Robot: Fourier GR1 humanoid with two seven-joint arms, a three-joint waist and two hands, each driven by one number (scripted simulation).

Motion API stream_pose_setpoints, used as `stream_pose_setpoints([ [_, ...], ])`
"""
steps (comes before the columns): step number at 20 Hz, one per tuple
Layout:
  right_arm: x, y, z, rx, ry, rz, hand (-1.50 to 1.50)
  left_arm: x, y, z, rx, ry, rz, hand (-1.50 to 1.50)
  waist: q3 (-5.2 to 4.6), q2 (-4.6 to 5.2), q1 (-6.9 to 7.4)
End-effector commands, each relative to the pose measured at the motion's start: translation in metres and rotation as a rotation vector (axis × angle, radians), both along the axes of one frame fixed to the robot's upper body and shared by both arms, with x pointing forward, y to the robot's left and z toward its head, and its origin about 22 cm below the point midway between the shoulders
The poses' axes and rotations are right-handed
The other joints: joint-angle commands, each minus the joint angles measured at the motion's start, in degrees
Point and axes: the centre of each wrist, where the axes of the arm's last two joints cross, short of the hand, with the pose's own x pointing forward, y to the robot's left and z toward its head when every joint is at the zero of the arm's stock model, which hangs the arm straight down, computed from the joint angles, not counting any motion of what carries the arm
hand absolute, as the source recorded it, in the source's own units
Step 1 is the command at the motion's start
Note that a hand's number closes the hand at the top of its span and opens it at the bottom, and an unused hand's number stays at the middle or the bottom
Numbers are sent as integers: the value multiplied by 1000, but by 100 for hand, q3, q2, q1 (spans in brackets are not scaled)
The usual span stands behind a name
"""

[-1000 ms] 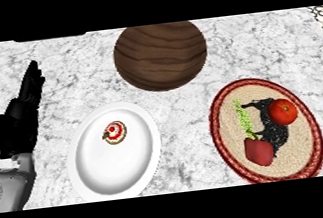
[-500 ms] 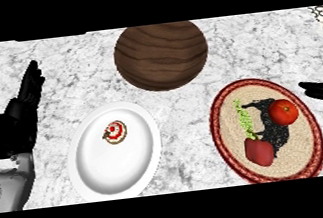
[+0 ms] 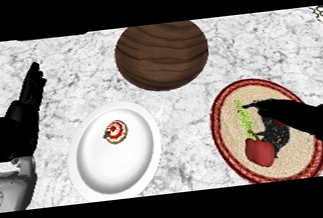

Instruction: Pick the bell pepper from the placemat and place it in the bowl

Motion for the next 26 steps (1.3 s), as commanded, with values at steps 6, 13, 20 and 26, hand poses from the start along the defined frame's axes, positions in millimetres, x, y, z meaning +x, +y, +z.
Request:
stream_pose_setpoints([
  [6,15,30,-37,-159,40,-64,-150,23,-8,-7,-10,2,0,0,2,14,-32],
  [13,10,37,-77,-176,53,-53,-150,-2,9,-13,0,6,-3,0,4,5,-12],
  [20,39,38,-91,-165,66,-40,-150,18,-5,10,-6,-1,-5,0,4,8,-16],
  [26,42,54,-107,-231,-19,35,150,7,1,-7,1,-5,-14,0,4,11,2],
])
